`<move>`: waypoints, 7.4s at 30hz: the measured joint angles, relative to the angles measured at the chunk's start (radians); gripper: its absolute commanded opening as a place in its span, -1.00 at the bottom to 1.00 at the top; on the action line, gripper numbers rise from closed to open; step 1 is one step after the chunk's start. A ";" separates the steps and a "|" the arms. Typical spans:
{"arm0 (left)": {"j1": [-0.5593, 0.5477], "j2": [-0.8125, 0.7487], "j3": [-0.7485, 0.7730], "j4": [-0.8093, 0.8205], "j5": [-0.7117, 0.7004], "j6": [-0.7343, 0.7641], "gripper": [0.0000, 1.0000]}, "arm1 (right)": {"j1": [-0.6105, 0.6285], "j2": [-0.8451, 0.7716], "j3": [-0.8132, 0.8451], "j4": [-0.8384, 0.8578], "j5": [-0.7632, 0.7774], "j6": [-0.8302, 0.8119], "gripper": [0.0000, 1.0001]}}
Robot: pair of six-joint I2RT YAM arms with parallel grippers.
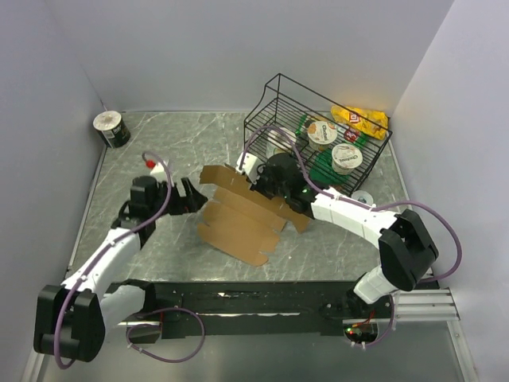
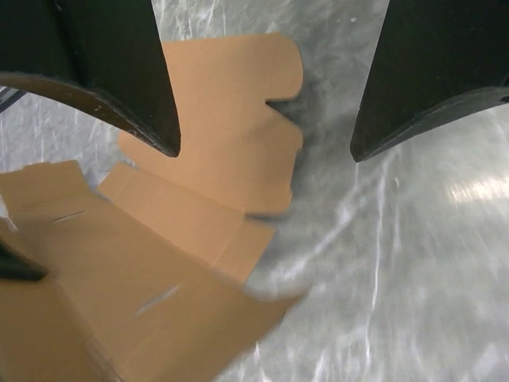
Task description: Fold the paper box
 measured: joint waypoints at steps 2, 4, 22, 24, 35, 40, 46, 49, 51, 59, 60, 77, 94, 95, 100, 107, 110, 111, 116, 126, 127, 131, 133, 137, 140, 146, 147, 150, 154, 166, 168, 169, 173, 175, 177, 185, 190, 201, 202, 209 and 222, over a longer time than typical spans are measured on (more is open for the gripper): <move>-0.007 -0.010 -0.104 0.090 -0.007 -0.058 0.78 | 0.003 0.006 -0.003 0.020 0.011 -0.003 -1.00; -0.018 0.006 -0.159 0.139 -0.014 -0.085 0.76 | 0.005 0.020 -0.003 0.032 0.018 -0.005 -1.00; -0.058 0.272 -0.163 0.411 -0.071 -0.051 0.25 | 0.039 0.147 0.029 0.024 0.026 -0.024 -1.00; -0.070 0.299 -0.163 0.424 -0.061 -0.052 0.23 | 0.039 0.149 0.030 0.024 0.026 -0.023 -1.00; -0.181 0.398 -0.153 0.467 -0.118 -0.061 0.11 | 0.052 0.159 0.031 0.023 0.034 -0.023 -1.00; -0.233 0.428 -0.124 0.452 -0.225 -0.061 0.05 | 0.053 0.159 0.031 0.023 0.033 -0.023 -1.00; -0.304 0.445 -0.091 0.423 -0.365 -0.064 0.07 | 0.053 0.159 0.032 0.018 0.032 -0.021 -1.00; -0.311 0.449 -0.090 0.420 -0.399 -0.076 -0.17 | 0.053 0.159 0.032 0.017 0.032 -0.019 -1.00; -0.312 0.449 -0.091 0.421 -0.401 -0.089 -0.24 | 0.053 0.159 0.032 0.016 0.032 -0.019 -1.00; -0.402 0.454 -0.090 0.443 -0.505 -0.113 -0.67 | 0.052 0.159 0.032 -0.002 0.060 -0.019 -1.00; -0.417 0.460 -0.084 0.440 -0.530 -0.114 -0.70 | 0.052 0.159 0.032 -0.002 0.067 -0.019 -1.00; -0.662 0.596 0.099 0.345 -0.837 -0.211 -0.70 | 0.046 0.159 0.026 0.014 0.130 -0.010 -1.00; -0.646 0.234 -0.047 0.218 -0.710 -0.244 0.59 | 0.089 0.134 -0.015 0.093 0.138 0.003 -1.00; -0.638 0.203 -0.064 0.206 -0.699 -0.249 0.61 | 0.092 0.134 -0.017 0.097 0.146 0.003 -1.00; -0.614 0.058 -0.166 0.161 -0.684 -0.293 0.51 | 0.097 0.134 -0.018 0.100 0.185 -0.018 -1.00; -0.584 0.019 -0.291 0.245 -0.600 -0.353 0.23 | 0.143 0.135 -0.014 0.100 0.277 -0.052 -1.00; -0.584 0.088 -0.346 0.352 -0.538 -0.384 0.10 | 0.179 0.139 -0.013 0.108 0.319 -0.056 -1.00; -0.584 0.109 -0.356 0.379 -0.532 -0.387 0.06 | 0.187 0.142 -0.013 0.112 0.332 -0.056 -1.00; -0.581 0.189 -0.364 0.506 -0.489 -0.406 -0.05 | 0.228 0.154 -0.008 0.113 0.393 -0.045 -1.00; -0.581 0.271 -0.392 0.668 -0.467 -0.458 -0.06 | 0.309 0.156 -0.008 0.089 0.432 0.040 -1.00; -0.581 0.275 -0.392 0.674 -0.467 -0.459 -0.06 | 0.317 0.156 -0.009 0.087 0.434 0.047 -1.00; -0.581 0.283 -0.392 0.687 -0.464 -0.466 -0.05 | 0.340 0.156 -0.023 0.089 0.448 0.084 -1.00; -0.581 0.283 -0.392 0.687 -0.463 -0.467 -0.01 | 0.340 0.156 -0.025 0.092 0.453 0.090 -1.00; -0.581 0.262 -0.389 0.667 -0.457 -0.470 0.21 | 0.340 0.154 -0.035 0.105 0.455 0.088 -1.00; -0.581 0.190 -0.383 0.587 -0.457 -0.454 0.42 | 0.330 0.153 -0.041 0.113 0.451 0.082 -1.00; -0.536 -0.082 -0.330 0.393 -0.476 -0.383 0.62 | 0.277 0.139 -0.044 0.123 0.422 0.050 -1.00; -0.524 -0.120 -0.324 0.375 -0.479 -0.372 0.64 | 0.265 0.134 -0.045 0.121 0.412 0.044 -1.00; -0.470 -0.235 -0.315 0.322 -0.491 -0.315 0.71 | 0.237 0.116 -0.045 0.111 0.369 0.033 -1.00; -0.388 -0.271 -0.315 0.332 -0.474 -0.214 0.87 | 0.203 0.086 -0.045 0.089 0.303 0.029 -1.00; -0.208 0.024 -0.261 0.576 -0.113 0.173 0.83 | 0.117 0.075 -0.045 0.037 0.116 0.014 -1.00; -0.197 0.054 -0.239 0.597 -0.061 0.219 0.84 | 0.106 0.075 -0.045 0.031 0.096 0.013 -1.00; -0.192 0.065 -0.230 0.612 -0.030 0.245 0.84 | 0.101 0.075 -0.045 0.029 0.087 0.011 -1.00; -0.183 0.098 -0.224 0.674 0.058 0.332 0.86 | 0.094 0.075 -0.044 0.021 0.065 0.008 -1.00; -0.183 0.117 -0.216 0.677 0.087 0.371 0.89 | 0.094 0.075 -0.044 0.018 0.056 0.007 -1.00; -0.183 0.143 -0.202 0.677 0.120 0.411 0.88 | 0.093 0.075 -0.043 0.015 0.050 0.007 -1.00; -0.183 0.201 -0.161 0.698 0.183 0.473 0.76 | 0.092 0.075 -0.039 0.008 0.042 0.007 -1.00; -0.183 0.269 -0.126 0.708 0.213 0.473 0.32 | 0.092 0.075 -0.039 0.008 0.042 0.006 -1.00; -0.186 0.289 -0.126 0.735 0.148 0.451 -0.26 | 0.083 0.075 -0.039 -0.002 0.043 0.007 -1.00; -0.193 0.289 -0.126 0.733 0.138 0.445 -0.29 | 0.082 0.075 -0.039 -0.004 0.047 0.007 -1.00; -0.293 0.296 -0.126 0.728 0.132 0.402 -0.31 | 0.076 0.075 -0.039 -0.005 0.060 0.008 -1.00; -0.358 0.299 -0.131 0.744 0.072 0.298 0.44 | 0.083 0.075 -0.040 -0.005 0.078 0.005 -1.00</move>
